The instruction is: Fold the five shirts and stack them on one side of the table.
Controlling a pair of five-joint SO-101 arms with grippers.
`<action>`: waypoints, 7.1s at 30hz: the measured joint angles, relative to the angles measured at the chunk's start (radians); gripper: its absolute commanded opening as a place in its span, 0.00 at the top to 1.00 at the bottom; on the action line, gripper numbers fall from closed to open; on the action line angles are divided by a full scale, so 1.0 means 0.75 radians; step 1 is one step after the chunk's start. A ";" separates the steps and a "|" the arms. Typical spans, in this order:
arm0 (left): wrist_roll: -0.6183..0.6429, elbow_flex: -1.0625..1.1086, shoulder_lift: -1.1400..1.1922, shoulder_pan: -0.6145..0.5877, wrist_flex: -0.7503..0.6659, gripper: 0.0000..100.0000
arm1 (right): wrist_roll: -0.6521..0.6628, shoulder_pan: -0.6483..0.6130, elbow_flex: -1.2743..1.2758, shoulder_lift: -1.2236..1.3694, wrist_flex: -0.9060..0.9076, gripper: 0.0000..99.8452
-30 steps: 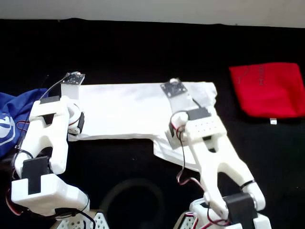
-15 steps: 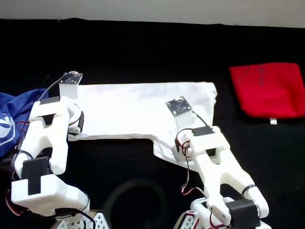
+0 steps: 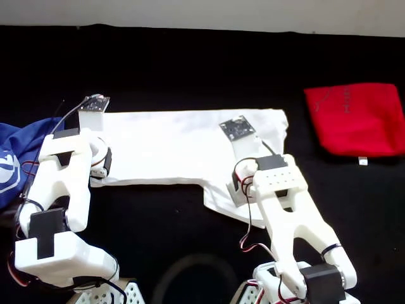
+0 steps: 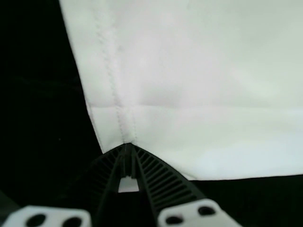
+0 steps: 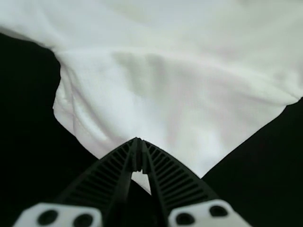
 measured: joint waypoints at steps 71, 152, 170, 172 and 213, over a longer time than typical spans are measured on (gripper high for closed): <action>0.000 0.018 -0.002 0.000 -0.016 0.99 | 0.446 0.025 -0.385 0.342 0.272 0.99; 0.000 0.018 -0.002 0.000 -0.016 0.99 | 0.434 0.188 -1.958 1.354 0.634 0.99; 0.000 0.018 -0.002 0.000 -0.016 0.99 | 0.434 0.235 -2.134 1.459 0.481 0.98; 0.000 0.018 -0.002 0.000 -0.016 0.99 | 0.434 0.252 -2.134 1.485 0.481 0.92; 0.000 0.018 -0.002 0.000 -0.016 0.99 | 0.233 -0.155 -2.083 1.430 0.663 0.99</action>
